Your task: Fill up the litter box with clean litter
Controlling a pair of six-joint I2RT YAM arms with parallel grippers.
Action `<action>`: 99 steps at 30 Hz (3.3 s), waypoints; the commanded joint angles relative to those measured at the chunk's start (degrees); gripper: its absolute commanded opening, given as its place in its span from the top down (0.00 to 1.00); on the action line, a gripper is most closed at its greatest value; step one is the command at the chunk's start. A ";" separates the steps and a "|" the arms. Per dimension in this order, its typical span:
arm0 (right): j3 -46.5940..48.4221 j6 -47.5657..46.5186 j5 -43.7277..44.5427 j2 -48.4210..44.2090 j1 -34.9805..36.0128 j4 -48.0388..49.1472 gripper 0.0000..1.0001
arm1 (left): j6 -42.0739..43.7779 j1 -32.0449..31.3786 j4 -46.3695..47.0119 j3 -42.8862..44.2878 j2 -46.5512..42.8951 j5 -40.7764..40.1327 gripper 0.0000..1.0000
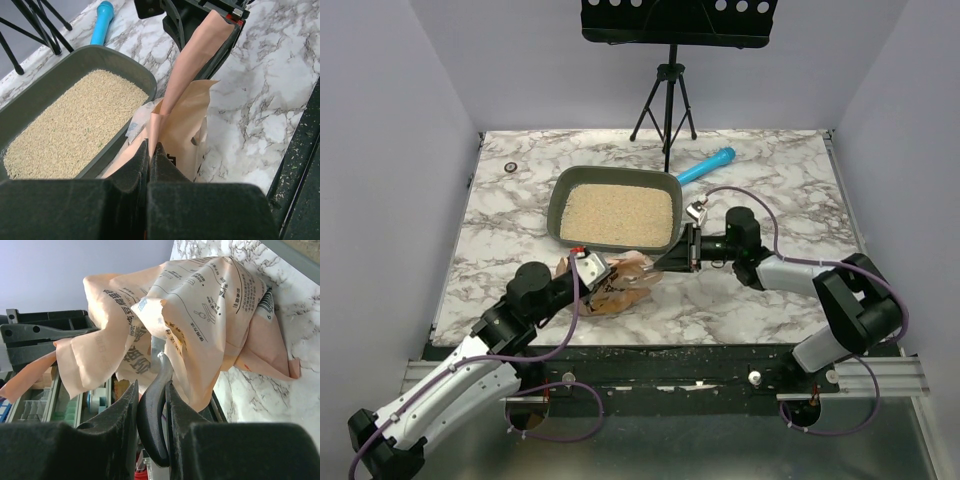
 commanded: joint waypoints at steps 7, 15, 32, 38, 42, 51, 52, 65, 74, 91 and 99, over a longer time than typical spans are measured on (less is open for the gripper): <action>-3.40 -2.14 -4.91 -7.62 -6.05 0.49 0.99 | -0.36 -1.53 -0.44 -0.29 0.89 1.85 1.00; 1.69 -10.75 -2.10 -14.04 -6.22 -17.51 0.99 | -0.18 -2.32 -0.70 0.06 2.04 1.06 1.00; 0.12 -17.70 -0.43 -20.98 -13.25 -33.79 0.99 | 0.08 -4.78 -0.88 -0.20 0.98 -0.79 1.00; -4.54 -18.75 -0.07 -20.46 -14.31 -32.66 0.99 | 0.08 -4.87 -0.88 -0.29 1.07 -1.22 1.00; -9.02 -16.48 0.19 -20.11 -14.48 -26.08 0.99 | 0.08 -4.87 -0.79 -0.20 1.25 -1.49 1.00; -20.70 -1.20 -5.08 -14.58 -15.01 6.76 0.99 | 0.17 -4.87 -0.18 -0.90 -0.42 -2.63 1.00; -21.68 0.74 -5.87 -13.35 -15.27 11.07 0.99 | 0.17 -4.96 -0.09 -0.99 -0.69 -2.80 1.00; -28.89 20.61 -11.23 2.12 -19.49 56.81 0.99 | 0.35 -4.87 0.00 -1.08 -0.69 -3.60 1.00; -31.00 20.44 -12.38 -1.73 -21.87 56.91 0.99 | 0.43 -4.96 0.35 -1.26 -2.09 -5.00 1.00; -31.36 25.89 -13.00 -9.99 -23.36 56.73 0.99 | 0.34 -4.78 4.39 -2.40 -13.43 -17.48 1.00; -28.64 20.99 -12.12 -18.42 -23.27 42.09 0.99 | 0.08 -4.70 5.01 -2.05 -15.80 -19.59 1.00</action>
